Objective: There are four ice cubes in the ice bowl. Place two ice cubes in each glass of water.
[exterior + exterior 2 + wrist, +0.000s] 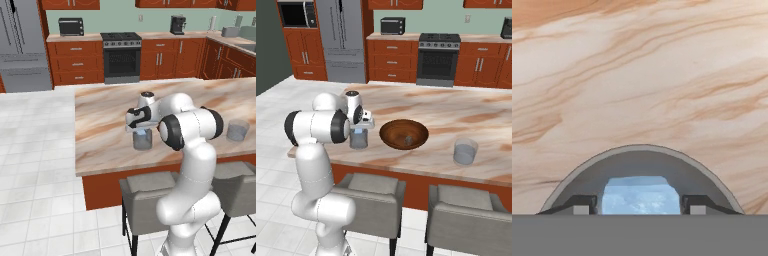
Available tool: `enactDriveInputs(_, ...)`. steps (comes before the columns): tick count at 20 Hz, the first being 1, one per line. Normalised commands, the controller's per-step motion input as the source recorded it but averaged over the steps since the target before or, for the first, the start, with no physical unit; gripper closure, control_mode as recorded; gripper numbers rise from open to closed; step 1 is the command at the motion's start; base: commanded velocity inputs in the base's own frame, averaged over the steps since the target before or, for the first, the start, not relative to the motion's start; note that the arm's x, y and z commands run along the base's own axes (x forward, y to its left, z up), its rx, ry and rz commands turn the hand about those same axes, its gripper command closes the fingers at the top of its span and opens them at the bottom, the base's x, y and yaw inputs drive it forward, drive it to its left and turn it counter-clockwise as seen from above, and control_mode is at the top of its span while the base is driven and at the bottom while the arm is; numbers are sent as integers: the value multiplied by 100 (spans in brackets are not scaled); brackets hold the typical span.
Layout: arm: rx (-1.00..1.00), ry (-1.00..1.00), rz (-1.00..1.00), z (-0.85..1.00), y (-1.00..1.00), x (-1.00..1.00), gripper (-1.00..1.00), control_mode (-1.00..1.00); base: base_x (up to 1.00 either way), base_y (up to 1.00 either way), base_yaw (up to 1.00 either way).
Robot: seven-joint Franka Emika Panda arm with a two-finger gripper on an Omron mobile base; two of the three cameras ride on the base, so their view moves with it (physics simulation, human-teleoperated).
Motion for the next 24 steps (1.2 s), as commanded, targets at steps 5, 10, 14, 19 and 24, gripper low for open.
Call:
enactDriveInputs(5,0,0,0,0,0,0,-100,-100,0,0,0)
enactDriveInputs(10,1,-4,0,5,0,-5,-100,-100,0,0,0)
enactDriveInputs(14,5,-4,0,34,0,-11,-100,-100,0,0,0)
enactDriveInputs(19,2,-3,0,9,0,-7,-100,-100,0,0,0)
enactDriveInputs(24,0,0,-1,0,1,1,100,-100,0,0,0)
